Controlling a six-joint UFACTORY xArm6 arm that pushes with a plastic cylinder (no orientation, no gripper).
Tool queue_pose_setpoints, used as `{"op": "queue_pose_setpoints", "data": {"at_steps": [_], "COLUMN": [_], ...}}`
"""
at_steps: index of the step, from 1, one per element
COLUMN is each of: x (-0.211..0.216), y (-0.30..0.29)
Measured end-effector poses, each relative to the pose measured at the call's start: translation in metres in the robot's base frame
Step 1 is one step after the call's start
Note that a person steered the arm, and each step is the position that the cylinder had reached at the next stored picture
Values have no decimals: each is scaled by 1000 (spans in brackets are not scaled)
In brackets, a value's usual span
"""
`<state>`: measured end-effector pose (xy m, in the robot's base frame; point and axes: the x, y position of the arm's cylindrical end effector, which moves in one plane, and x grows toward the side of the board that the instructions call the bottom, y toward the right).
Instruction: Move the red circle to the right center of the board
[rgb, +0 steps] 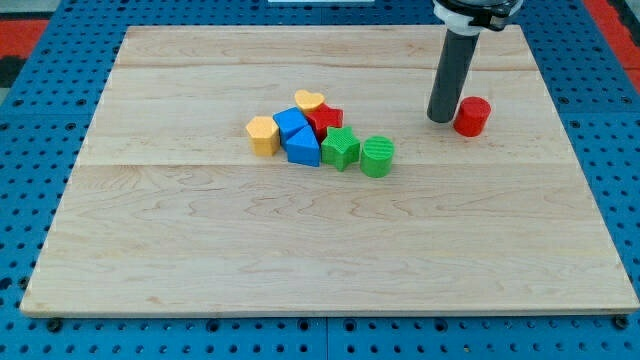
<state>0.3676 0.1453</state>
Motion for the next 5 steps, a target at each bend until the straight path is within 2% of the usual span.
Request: {"op": "queue_pose_setpoints", "data": {"at_steps": [5], "x": [-7], "y": [7]}}
